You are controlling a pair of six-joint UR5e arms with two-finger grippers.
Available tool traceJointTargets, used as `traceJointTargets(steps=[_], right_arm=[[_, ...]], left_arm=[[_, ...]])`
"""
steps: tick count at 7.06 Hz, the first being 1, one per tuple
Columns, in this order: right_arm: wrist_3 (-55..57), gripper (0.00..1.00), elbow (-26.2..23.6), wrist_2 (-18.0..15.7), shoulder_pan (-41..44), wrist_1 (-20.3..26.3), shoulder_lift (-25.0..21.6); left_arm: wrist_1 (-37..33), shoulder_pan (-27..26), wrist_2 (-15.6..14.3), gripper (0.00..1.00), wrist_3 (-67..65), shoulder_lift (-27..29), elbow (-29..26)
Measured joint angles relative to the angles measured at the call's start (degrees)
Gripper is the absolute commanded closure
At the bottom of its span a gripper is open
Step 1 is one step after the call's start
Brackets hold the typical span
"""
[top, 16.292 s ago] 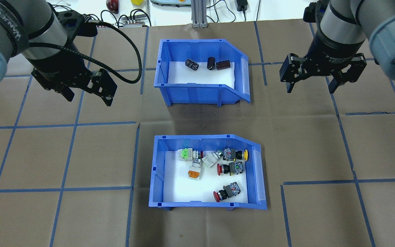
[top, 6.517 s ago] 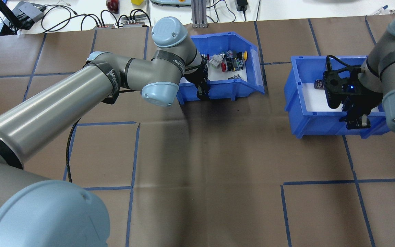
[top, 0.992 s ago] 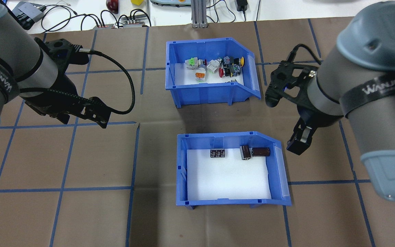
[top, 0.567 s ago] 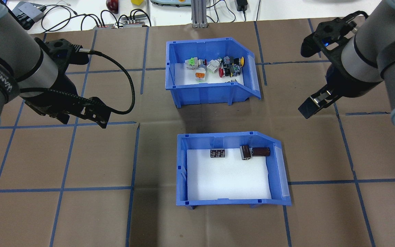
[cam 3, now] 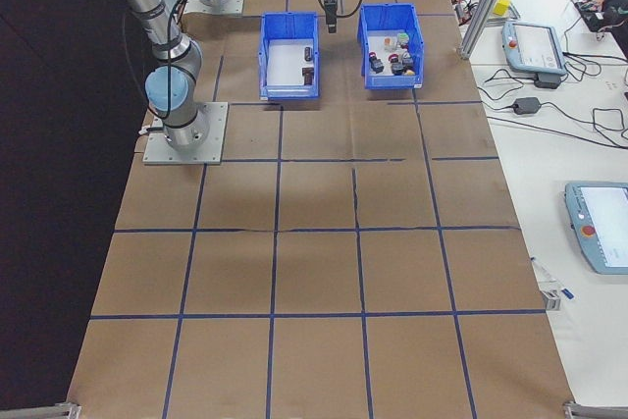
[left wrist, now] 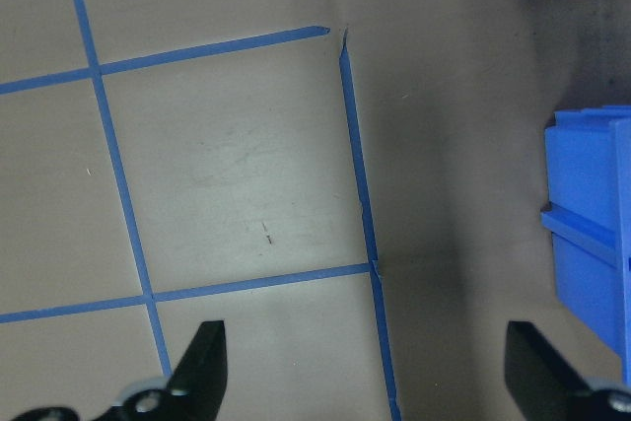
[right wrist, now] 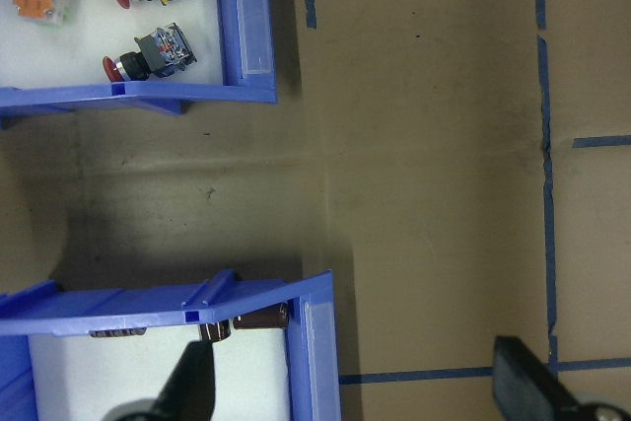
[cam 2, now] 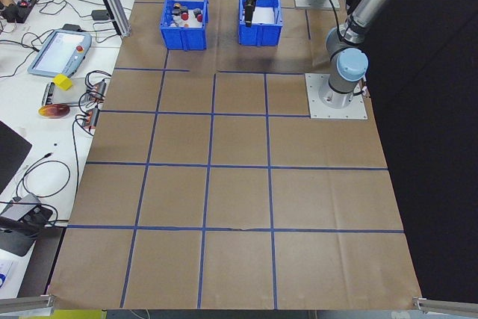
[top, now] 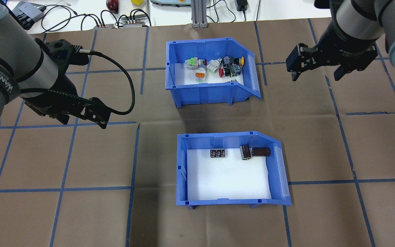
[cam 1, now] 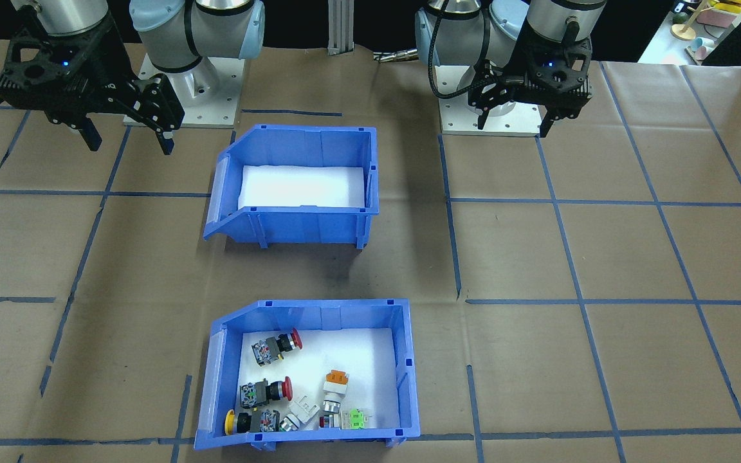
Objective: Place button box in front
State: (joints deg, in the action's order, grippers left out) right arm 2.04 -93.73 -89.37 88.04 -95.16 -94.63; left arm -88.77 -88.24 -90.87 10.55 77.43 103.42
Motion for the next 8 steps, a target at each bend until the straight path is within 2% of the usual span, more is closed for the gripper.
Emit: traceJointTargets(steps=[4,8], right_arm=[[1.5,0.0,2.5,-0.2,-0.1,1.4,5.3],[1.6,0.0,2.7,-0.4,-0.1,2.4,5.6]], left_arm=[[0.0,0.0,0.0,0.0,0.0,0.0,0.0],[0.0,0.0,0.0,0.0,-0.1,0.0,-0.1]])
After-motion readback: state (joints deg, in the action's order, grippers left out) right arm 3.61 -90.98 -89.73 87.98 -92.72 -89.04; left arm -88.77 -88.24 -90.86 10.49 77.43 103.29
